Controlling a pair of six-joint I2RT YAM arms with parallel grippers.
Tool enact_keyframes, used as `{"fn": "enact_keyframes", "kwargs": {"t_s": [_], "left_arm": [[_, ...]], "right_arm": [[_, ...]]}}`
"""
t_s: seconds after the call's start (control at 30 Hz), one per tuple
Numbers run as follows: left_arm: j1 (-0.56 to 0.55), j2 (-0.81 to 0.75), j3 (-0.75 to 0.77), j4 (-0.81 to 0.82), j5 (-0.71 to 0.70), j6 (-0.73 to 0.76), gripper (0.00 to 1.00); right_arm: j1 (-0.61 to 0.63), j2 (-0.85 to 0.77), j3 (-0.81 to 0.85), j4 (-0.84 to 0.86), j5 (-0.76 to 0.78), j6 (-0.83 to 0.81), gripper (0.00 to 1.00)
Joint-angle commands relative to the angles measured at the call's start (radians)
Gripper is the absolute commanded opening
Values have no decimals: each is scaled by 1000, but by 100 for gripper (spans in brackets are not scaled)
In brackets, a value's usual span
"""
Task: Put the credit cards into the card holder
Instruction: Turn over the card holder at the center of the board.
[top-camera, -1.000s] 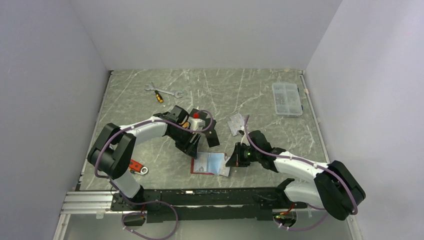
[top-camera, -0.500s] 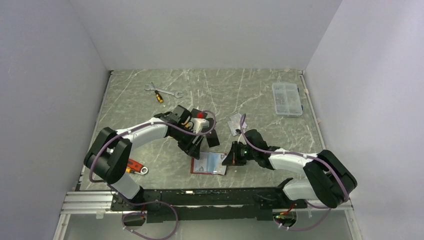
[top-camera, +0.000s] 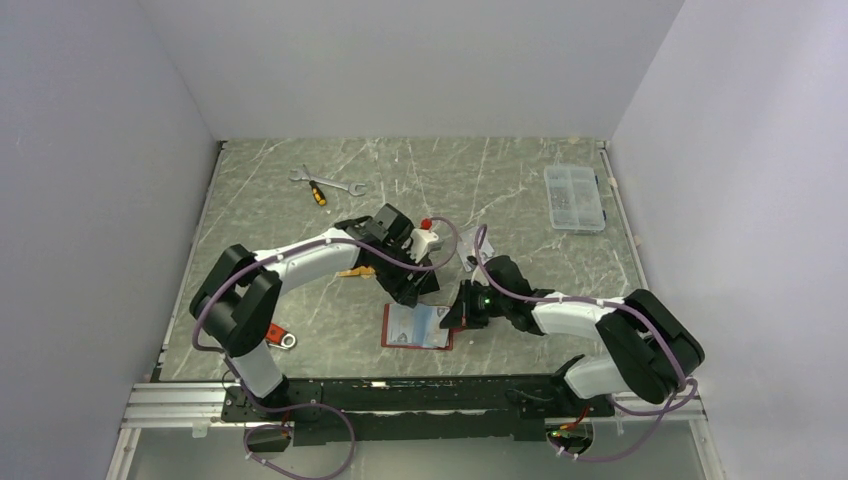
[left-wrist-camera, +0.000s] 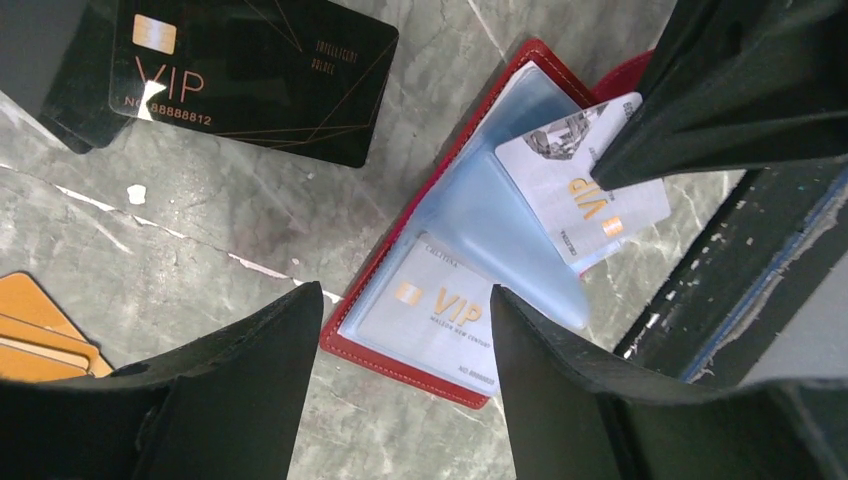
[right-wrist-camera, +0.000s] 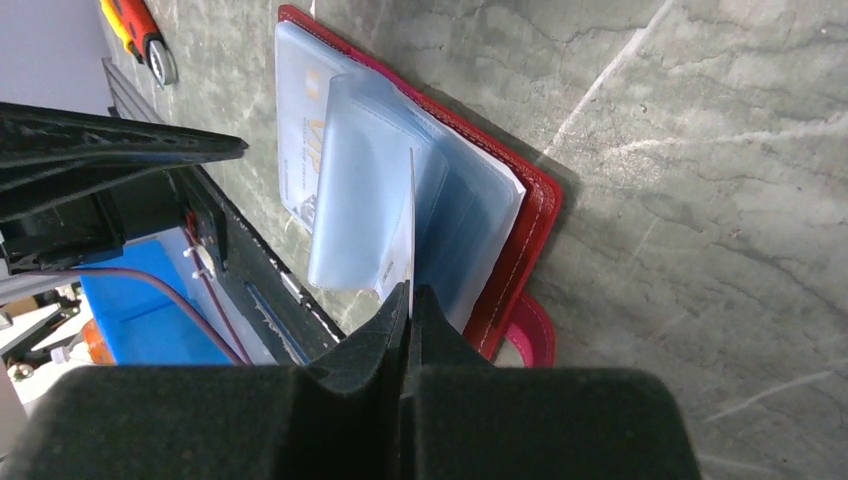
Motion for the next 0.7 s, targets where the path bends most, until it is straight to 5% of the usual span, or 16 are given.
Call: {"fn": "enact_keyframes", "kwargs": {"t_s": [0.0,0.67], "left_arm": [[-45,24,39,22,-89,-8,68],[-165,129,52,1,-283,29,69]], "right_arm": [[6,35,33,36,11,-17,0],[7,85,19,109,-14,-8,0]]}}
